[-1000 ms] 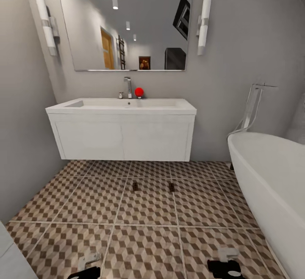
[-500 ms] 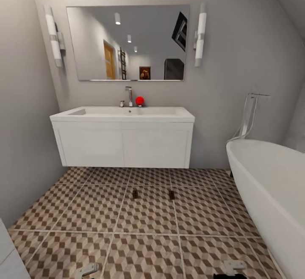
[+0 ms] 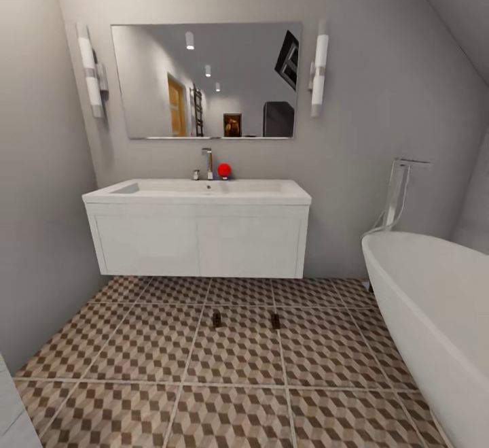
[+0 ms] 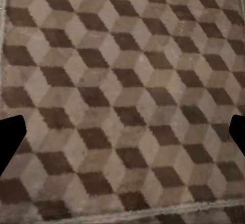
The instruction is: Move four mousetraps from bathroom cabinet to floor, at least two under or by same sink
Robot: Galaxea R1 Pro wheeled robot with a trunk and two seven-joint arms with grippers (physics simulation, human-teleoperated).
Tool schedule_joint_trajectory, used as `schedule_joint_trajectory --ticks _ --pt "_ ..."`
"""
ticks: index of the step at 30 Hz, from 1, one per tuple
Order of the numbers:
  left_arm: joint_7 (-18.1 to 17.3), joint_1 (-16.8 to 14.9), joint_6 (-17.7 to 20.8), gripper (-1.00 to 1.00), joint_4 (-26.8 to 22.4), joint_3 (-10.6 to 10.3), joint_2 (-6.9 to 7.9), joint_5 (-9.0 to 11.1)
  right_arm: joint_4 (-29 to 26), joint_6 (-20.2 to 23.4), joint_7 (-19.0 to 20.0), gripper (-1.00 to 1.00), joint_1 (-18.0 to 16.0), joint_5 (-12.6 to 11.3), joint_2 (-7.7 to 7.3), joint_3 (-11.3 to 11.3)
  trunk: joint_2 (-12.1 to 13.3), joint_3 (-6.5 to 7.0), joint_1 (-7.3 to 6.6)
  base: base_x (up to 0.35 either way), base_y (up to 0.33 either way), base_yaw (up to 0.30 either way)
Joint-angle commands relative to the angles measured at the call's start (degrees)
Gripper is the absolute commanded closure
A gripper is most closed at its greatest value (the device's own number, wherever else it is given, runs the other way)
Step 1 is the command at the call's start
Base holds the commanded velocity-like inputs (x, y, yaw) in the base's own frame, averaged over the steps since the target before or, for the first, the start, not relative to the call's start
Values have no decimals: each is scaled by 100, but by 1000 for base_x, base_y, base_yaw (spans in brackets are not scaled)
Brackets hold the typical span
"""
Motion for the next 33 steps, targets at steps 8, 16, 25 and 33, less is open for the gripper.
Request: schedule_joint_trajectory --ticks 8,16,25,33 --pt "-9 267 110 -100 1 -22 -5 39 18 -7 187 -100 308 50 -3 -31 320 138 -178 0 0 0" --pt "-11 487 126 -100 3 -21 -16 39 18 9 308 -100 582 48 2 -32 640 282 -353 0 0 0" --pt "-12 675 125 -100 -1 -21 -24 37 18 14 380 -100 852 43 5 -32 1001 443 -551 0 0 0" --pt "-12 853 114 -100 0 -22 -27 31 19 31 626 -100 1079 26 8 -32 1322 587 -727 0 0 0"
